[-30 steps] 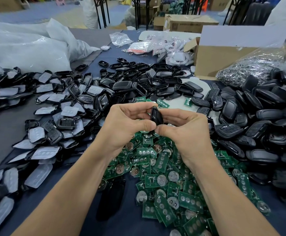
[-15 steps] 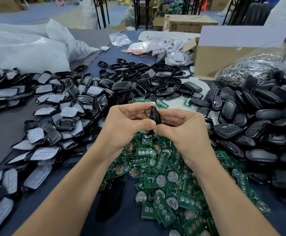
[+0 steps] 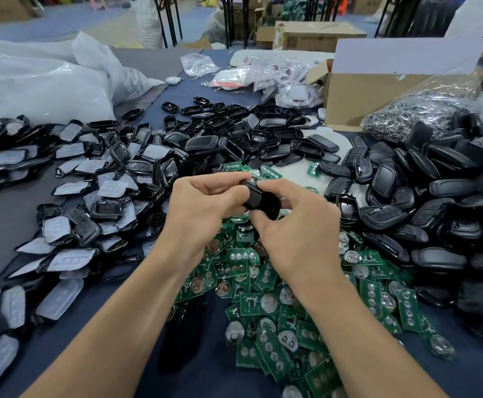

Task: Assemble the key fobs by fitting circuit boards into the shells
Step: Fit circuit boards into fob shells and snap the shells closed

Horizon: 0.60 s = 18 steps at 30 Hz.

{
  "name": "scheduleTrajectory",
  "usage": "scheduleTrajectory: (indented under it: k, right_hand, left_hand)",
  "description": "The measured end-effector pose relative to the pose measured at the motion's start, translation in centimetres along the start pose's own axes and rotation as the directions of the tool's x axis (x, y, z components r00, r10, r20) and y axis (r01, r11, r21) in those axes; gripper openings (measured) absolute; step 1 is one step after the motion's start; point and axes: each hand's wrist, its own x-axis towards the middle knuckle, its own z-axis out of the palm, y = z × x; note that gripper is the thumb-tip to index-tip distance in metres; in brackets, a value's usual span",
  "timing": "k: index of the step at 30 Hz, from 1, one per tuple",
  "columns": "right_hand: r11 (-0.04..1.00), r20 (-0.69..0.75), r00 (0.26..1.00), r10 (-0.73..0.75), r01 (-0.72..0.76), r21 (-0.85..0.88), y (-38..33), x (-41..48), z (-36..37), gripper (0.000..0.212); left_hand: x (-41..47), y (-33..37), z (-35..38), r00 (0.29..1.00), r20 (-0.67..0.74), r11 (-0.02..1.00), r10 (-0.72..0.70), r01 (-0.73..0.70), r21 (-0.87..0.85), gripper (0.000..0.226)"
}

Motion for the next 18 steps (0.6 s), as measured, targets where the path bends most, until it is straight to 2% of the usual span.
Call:
scheduleTrajectory:
  k: [4,8,12,18]
  right_hand:
    - [0.937,0.170,0.967,0.190,-0.231,0.262,1.0,1.4,-0.9,0.023]
    - [0.876,0.239,0.935,0.263,-0.335,0.346,1.6,1.8,-1.4,0.019]
    - [0.878,0.211,0.947,0.243,-0.308,0.366,1.6,1.7,-1.4,0.022]
    - [0.950,0.206,0.967,0.152,-0.200,0.240,1.9,1.6,-1.3,0.017]
  left_hand:
    - [0.2,0.2,-0.4,1.000,0.029,1.000,-0.008,0.008,-0.017,0.031]
    - [0.2,0.2,-0.4,0.997,0.076,1.000,-0.011,0.012,-0.013,0.028]
    - [0.2,0.2,-0.6,0.995,0.098,1.000,-0.023,0.022,0.011,0.020]
    - [0.3,0.2,-1.2,0.994,0.110,0.994,-0.028,0.015,0.112,0.019]
